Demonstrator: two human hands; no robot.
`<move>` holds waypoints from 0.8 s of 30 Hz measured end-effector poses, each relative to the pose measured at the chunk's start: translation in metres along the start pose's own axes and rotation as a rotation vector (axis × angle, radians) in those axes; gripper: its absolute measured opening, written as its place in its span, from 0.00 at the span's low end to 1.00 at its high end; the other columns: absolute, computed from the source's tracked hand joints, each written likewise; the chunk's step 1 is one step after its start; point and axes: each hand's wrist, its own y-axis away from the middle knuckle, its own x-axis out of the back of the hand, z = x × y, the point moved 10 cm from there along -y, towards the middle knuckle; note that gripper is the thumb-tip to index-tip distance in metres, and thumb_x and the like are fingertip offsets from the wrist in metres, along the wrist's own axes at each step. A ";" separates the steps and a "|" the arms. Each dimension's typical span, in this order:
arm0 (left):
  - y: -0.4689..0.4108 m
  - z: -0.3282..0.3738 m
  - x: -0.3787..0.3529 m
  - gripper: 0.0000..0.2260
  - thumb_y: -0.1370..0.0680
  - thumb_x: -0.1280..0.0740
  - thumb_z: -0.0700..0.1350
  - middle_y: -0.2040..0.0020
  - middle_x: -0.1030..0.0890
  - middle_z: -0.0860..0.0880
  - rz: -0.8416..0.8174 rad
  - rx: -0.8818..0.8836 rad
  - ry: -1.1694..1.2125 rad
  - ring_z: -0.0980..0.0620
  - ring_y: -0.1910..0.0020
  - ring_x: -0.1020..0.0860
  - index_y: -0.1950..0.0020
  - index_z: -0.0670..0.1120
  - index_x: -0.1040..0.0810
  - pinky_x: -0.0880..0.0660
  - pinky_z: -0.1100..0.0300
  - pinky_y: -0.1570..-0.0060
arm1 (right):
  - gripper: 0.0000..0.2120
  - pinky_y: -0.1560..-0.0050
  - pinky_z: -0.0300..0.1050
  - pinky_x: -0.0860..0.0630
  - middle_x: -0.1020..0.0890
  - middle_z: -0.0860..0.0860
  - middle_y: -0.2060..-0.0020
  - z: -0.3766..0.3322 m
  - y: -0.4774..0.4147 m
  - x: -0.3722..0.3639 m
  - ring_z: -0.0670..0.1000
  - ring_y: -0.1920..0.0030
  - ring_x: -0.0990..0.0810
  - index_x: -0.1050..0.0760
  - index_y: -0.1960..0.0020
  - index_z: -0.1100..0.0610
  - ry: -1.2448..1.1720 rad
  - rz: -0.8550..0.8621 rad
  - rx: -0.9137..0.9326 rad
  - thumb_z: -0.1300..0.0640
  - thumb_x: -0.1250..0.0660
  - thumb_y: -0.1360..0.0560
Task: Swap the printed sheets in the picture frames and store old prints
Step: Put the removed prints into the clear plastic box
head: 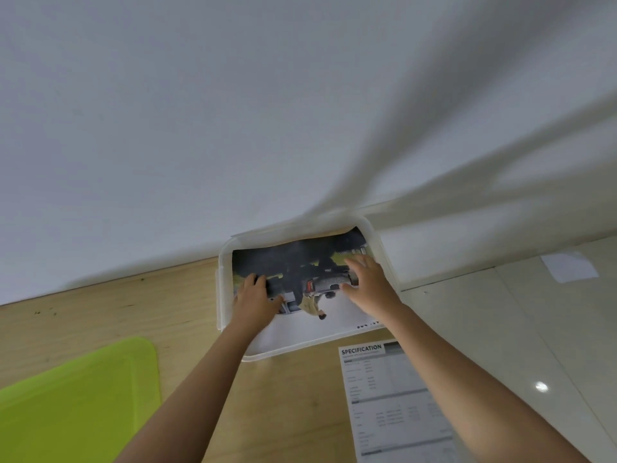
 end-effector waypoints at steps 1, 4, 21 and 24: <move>0.005 0.007 0.006 0.26 0.23 0.36 0.52 0.28 0.38 0.44 0.023 0.000 0.040 0.44 0.31 0.36 0.29 0.44 0.38 0.35 0.47 0.32 | 0.26 0.32 0.49 0.37 0.39 0.52 0.29 -0.001 0.004 0.009 0.53 0.29 0.40 0.40 0.28 0.53 -0.040 0.006 0.004 0.53 0.37 0.24; 0.027 0.034 0.017 0.25 0.22 0.37 0.50 0.29 0.36 0.44 0.096 -0.030 0.121 0.45 0.31 0.35 0.28 0.42 0.38 0.36 0.50 0.32 | 0.25 0.32 0.46 0.38 0.36 0.53 0.30 -0.002 0.021 0.039 0.53 0.30 0.37 0.39 0.28 0.55 -0.112 0.041 0.045 0.56 0.38 0.23; 0.227 0.072 -0.137 0.32 0.26 0.46 0.60 0.29 0.35 0.42 0.153 -0.074 0.208 0.44 0.30 0.38 0.30 0.40 0.34 0.42 0.56 0.32 | 0.15 0.48 0.38 0.29 0.21 0.55 0.44 0.140 0.198 0.002 0.51 0.45 0.22 0.26 0.38 0.59 -0.274 -0.014 -0.136 0.60 0.37 0.25; 0.241 0.061 -0.151 0.32 0.24 0.48 0.60 0.24 0.43 0.45 0.144 -0.059 0.121 0.47 0.25 0.46 0.26 0.42 0.41 0.47 0.54 0.28 | 0.09 0.57 0.32 0.29 0.18 0.52 0.53 0.138 0.213 -0.010 0.50 0.50 0.20 0.22 0.50 0.58 -0.375 0.007 -0.134 0.63 0.38 0.27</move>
